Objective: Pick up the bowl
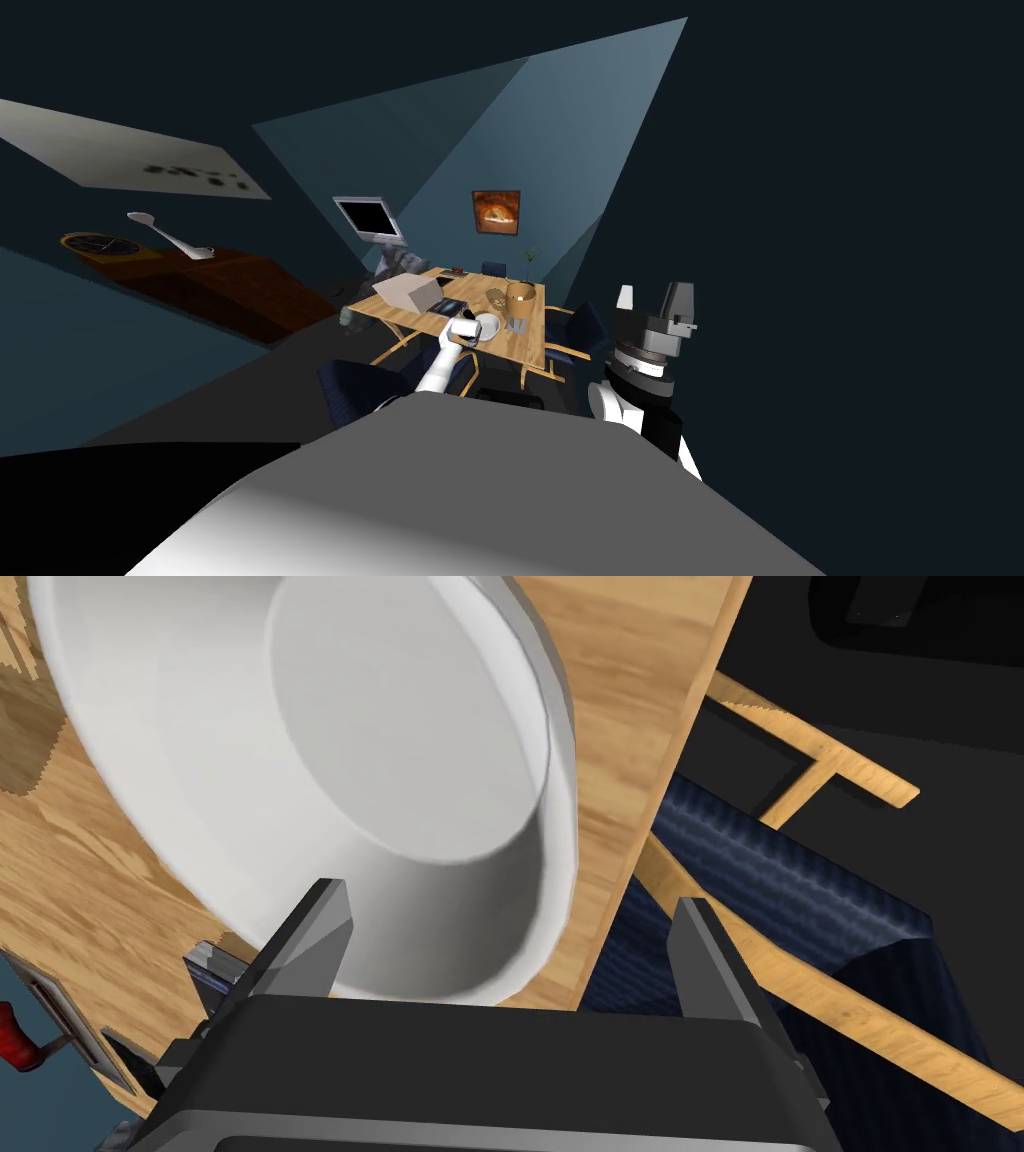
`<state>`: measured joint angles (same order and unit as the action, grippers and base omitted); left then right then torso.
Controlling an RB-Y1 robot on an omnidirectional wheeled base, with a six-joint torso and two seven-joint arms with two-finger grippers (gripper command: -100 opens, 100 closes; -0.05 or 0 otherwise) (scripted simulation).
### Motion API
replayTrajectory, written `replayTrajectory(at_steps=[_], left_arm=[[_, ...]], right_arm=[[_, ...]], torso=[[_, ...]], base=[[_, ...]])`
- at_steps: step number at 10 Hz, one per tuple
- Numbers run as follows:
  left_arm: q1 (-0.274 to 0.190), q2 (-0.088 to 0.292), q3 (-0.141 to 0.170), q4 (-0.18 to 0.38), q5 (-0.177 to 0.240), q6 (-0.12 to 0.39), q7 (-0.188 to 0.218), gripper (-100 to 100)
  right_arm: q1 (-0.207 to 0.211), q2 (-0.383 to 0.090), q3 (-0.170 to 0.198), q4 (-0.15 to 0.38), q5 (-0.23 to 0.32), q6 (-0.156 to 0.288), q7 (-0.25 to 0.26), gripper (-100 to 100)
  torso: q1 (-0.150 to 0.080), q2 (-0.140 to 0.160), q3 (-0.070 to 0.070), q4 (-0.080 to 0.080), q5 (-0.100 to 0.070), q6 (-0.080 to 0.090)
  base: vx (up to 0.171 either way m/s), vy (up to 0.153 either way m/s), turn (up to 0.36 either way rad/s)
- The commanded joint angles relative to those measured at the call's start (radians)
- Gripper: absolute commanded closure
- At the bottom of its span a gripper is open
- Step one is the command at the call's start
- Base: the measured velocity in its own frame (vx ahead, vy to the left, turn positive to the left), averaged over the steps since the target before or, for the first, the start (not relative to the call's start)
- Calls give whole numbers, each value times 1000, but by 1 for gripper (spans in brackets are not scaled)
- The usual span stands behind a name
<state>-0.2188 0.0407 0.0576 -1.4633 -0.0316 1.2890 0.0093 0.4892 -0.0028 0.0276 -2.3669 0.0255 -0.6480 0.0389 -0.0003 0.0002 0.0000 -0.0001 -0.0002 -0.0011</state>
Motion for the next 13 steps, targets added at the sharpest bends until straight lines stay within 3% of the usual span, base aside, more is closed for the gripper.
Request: replayTrajectory(at_steps=[1, 2, 3, 4, 5, 6, 7, 8, 9, 11, 12, 13], left_arm=[[-28, 50, -45, 50, 50, -49, 29, -100], [-28, 68, -45, 78, 78, -49, 29, -100], [-56, 104, -89, 105, 109, -88, 57, -100], [-56, 133, -91, 142, 139, -97, 57, -100], [-56, 136, -91, 160, 159, -97, 57, -100], [-84, 177, -136, 192, 192, -144, 86, -100], [-84, 204, -136, 221, 219, -146, 86, -100], [-84, 204, -136, 239, 238, -146, 86, -100], [-112, 252, -182, 277, 278, -193, 114, -100], [-112, 272, -182, 319, 317, -194, 114, -100], [-139, 319, -227, 352, 358, -241, 143, -100], [-139, 340, -227, 380, 385, -243, 143, -100]], right_arm=[[0, 0, 0, 0, 0, 0, 0, 0], [0, 0, 0, 0, 0, 0, 0, 0], [0, 0, 0, 0, 0, 0, 0, 0], [0, 0, 0, 0, 0, 0, 0, 0], [0, 0, 0, 0, 0, 0, 0, 0], [0, 0, 0, 0, 0, 0, 0, 0], [0, 0, 0, 0, 0, 0, 0, 0], [0, 0, 0, 0, 0, 0, 0, 0], [0, 0, 0, 0, 0, 0, 0, 0], [0, 0, 0, 0, 0, 0, 0, 0], [0, 0, 0, 0, 0, 0, 0, 0], [0, 0, 0, 0, 0, 0, 0, 0]], torso=[[0, 0, 0, 0, 0, 0], [-1, 3, 2, 1, 0, 1], [-1, 5, 3, 1, 0, 0], [-2, 6, 3, 1, 0, 1], [-1, 6, 3, 1, 0, 0], [0, 3, 2, 1, 0, 0], [0, 4, 2, 1, 0, 1], [0, 4, 2, 1, 0, 0], [0, 3, 2, 1, 0, -1], [0, 4, 3, 1, 0, 0], [0, 3, 2, 1, 0, -1], [-1, 5, 3, 1, 0, 1]], base=[[-67, -13, -318], [-76, -13, -163], [-100, -34, -254], [-81, -23, -159], [-29, -2, 9], [-58, -8, -297], [-58, -9, -178], [-26, -9, 30], [-57, -26, -268], [-51, -16, -83], [-70, -27, -268], [-69, -28, -190]])
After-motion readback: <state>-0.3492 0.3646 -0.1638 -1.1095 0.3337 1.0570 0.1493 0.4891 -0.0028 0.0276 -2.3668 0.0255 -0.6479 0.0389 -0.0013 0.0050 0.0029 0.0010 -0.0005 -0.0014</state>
